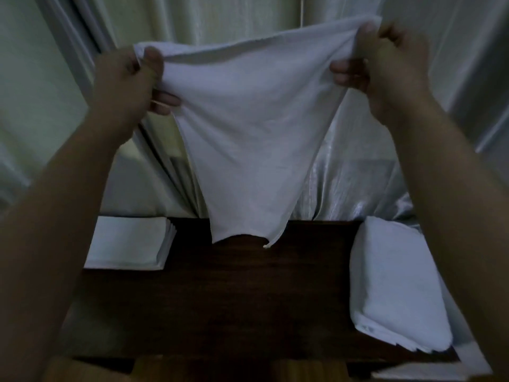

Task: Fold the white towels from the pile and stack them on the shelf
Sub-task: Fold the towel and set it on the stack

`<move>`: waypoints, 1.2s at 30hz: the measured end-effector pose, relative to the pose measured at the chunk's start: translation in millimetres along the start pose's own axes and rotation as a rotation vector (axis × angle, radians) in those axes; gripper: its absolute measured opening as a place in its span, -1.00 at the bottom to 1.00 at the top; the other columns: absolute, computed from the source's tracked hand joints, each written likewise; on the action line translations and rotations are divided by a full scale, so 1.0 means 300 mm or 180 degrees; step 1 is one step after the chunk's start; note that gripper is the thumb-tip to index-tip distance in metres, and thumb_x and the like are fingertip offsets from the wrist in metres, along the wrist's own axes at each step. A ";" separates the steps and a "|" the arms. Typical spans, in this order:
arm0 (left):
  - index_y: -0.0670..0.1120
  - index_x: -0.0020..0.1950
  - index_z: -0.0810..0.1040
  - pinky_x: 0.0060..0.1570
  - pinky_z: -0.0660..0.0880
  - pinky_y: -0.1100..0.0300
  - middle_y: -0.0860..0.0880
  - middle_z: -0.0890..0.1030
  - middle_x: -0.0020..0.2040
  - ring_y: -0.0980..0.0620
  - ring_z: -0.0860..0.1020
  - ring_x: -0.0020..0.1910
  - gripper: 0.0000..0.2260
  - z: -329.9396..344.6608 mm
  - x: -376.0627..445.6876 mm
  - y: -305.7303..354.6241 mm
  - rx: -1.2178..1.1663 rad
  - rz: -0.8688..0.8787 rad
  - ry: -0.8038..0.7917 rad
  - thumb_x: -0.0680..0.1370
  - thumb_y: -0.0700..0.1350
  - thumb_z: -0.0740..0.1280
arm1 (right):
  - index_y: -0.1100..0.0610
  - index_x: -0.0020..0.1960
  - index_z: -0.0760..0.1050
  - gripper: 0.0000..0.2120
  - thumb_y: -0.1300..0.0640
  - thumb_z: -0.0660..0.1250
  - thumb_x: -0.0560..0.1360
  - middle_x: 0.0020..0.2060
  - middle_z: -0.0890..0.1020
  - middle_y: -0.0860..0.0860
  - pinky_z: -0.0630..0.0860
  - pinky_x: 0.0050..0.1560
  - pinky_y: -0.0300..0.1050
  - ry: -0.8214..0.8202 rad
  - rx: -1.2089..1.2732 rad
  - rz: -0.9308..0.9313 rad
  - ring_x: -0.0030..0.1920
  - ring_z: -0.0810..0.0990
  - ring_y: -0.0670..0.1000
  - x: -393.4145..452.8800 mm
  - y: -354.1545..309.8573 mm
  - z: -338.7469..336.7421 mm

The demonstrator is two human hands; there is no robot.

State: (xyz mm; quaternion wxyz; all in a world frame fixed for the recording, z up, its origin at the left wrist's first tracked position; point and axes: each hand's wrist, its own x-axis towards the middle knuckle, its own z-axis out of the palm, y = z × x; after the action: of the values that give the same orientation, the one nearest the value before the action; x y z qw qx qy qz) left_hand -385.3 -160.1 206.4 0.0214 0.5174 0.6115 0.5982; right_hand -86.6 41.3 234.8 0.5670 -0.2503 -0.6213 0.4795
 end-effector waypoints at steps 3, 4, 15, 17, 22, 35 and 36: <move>-0.14 0.23 0.63 -0.41 0.64 0.11 -0.02 0.67 -0.37 0.01 0.69 -0.37 -0.62 -0.024 -0.154 0.010 0.0180 -0.0076 0.0005 0.70 0.10 0.18 | 0.26 0.09 0.52 -0.79 0.10 0.33 0.63 -0.18 0.67 0.21 0.65 -0.24 -0.02 -0.0117 -0.0052 0.0219 -0.26 0.72 0.15 -0.167 0.000 -0.042; -0.08 0.19 0.65 -0.43 0.63 0.13 0.02 0.67 -0.40 0.02 0.68 -0.40 -0.66 -0.037 -0.212 0.017 0.0227 -0.0070 -0.0019 0.70 0.10 0.18 | 0.27 0.06 0.52 -0.80 0.10 0.34 0.63 -0.22 0.66 0.20 0.64 -0.27 -0.03 -0.0146 -0.0095 0.0305 -0.30 0.71 0.13 -0.223 -0.003 -0.057; -0.16 0.00 0.47 -0.51 0.54 0.11 -0.18 0.58 -0.34 0.05 0.59 -0.52 -0.85 -0.113 -0.784 0.010 0.1212 -0.0874 -0.0200 0.69 -0.10 0.23 | 0.30 -0.15 0.49 -0.71 0.09 0.37 0.62 -0.49 0.51 0.17 0.50 -0.48 -0.10 -0.0743 -0.0814 0.0986 -0.52 0.55 0.09 -0.753 0.057 -0.216; -0.11 -0.01 0.47 -0.50 0.57 0.09 -0.17 0.59 -0.33 0.06 0.59 -0.54 -0.86 -0.099 -0.878 -0.017 0.1239 -0.1096 -0.0229 0.68 -0.08 0.23 | 0.38 -0.10 0.48 -0.66 0.08 0.36 0.62 -0.50 0.52 0.18 0.50 -0.46 -0.08 -0.0835 -0.0882 0.1206 -0.52 0.55 0.08 -0.838 0.106 -0.246; -0.05 -0.03 0.51 -0.55 0.56 0.08 -0.15 0.59 -0.29 -0.08 0.59 -0.54 -0.84 -0.033 -1.070 -0.126 0.0944 -0.1665 -0.0425 0.69 -0.04 0.21 | 0.29 -0.07 0.60 -0.77 0.12 0.36 0.62 -0.54 0.56 0.10 0.46 -0.45 -0.11 -0.0916 -0.1136 0.1849 -0.56 0.53 0.03 -1.019 0.248 -0.299; -0.05 0.02 0.50 -0.38 0.61 -0.04 -0.20 0.60 -0.21 -0.17 0.64 -0.40 -0.86 0.078 -1.087 -0.536 0.0830 -0.2836 -0.1732 0.69 -0.04 0.20 | 0.07 0.08 0.60 -0.86 0.06 0.30 0.65 -0.33 0.69 0.07 0.56 -0.42 -0.20 -0.1157 -0.1846 0.2974 -0.43 0.66 -0.01 -1.000 0.670 -0.257; -0.05 0.02 0.50 -0.41 0.58 0.01 -0.19 0.60 -0.25 -0.15 0.62 -0.44 -0.86 0.080 -1.055 -0.564 0.0859 -0.2797 -0.1778 0.69 -0.05 0.20 | 0.07 0.08 0.61 -0.86 0.06 0.30 0.65 -0.30 0.69 0.09 0.56 -0.42 -0.20 -0.1182 -0.1887 0.2979 -0.42 0.66 -0.01 -0.974 0.696 -0.241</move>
State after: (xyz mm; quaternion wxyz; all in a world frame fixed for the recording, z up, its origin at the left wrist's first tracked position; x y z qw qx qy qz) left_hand -325.9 -309.0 -115.7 0.3649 0.3504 0.8129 0.2886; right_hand 0.8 -99.2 -92.1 0.0822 -0.5579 -0.6412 0.5204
